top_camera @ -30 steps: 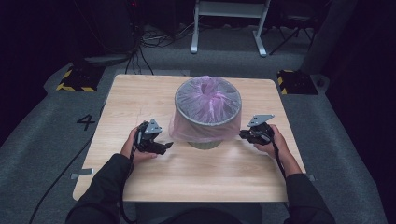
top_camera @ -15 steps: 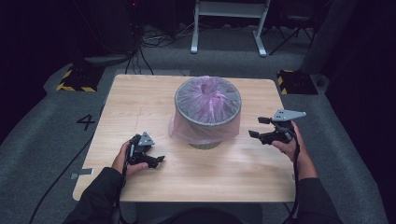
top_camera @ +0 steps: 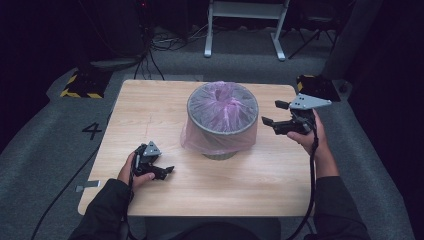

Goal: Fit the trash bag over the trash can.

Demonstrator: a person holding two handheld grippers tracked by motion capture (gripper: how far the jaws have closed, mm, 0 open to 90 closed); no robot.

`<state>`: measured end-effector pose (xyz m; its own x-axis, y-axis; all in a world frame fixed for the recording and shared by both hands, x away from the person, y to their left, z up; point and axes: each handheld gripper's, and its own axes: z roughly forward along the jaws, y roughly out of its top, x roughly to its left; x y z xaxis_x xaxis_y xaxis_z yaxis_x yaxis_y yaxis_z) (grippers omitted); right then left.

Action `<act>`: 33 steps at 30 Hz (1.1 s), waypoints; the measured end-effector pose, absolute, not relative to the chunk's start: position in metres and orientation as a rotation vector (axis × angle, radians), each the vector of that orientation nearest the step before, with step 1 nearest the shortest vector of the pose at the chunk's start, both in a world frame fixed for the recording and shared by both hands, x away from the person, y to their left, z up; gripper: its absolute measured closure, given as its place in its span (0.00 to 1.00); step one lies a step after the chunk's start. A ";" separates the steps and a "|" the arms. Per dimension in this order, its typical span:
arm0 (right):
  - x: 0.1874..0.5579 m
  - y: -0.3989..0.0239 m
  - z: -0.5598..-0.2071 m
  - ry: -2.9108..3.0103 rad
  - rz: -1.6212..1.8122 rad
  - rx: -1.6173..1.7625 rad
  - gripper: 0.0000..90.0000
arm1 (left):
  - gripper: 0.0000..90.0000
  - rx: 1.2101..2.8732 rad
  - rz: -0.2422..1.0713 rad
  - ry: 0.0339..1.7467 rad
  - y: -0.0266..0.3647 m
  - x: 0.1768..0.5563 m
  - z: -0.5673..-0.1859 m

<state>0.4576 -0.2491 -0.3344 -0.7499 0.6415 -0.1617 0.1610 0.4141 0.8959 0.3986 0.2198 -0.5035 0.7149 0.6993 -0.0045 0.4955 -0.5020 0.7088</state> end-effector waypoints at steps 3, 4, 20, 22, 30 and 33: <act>0.462 -0.233 -0.325 2.185 1.304 0.647 0.23 | 0.16 2.207 0.365 0.903 0.220 0.399 -0.504; 0.463 -0.227 -0.323 2.190 1.302 0.638 0.23 | 0.15 2.207 0.364 0.902 0.220 0.399 -0.504; 0.499 -0.149 -0.306 2.259 1.230 0.646 0.31 | 0.15 2.206 0.363 0.900 0.220 0.399 -0.504; 0.502 -0.143 -0.309 2.291 1.215 0.646 0.33 | 0.15 2.207 0.364 0.898 0.220 0.399 -0.504; 0.510 -0.130 -0.320 2.416 1.115 0.615 0.41 | 0.15 2.210 0.365 0.896 0.220 0.399 -0.504; 0.509 -0.128 -0.321 2.468 1.055 0.573 0.42 | 0.15 2.208 0.365 0.895 0.220 0.399 -0.504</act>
<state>0.5090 -0.1279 -0.3215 -0.8383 0.5096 -0.1937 0.2123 0.6323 0.7450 0.3995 0.2199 -0.5038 0.7197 0.6943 -0.0058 0.4921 -0.5042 0.7097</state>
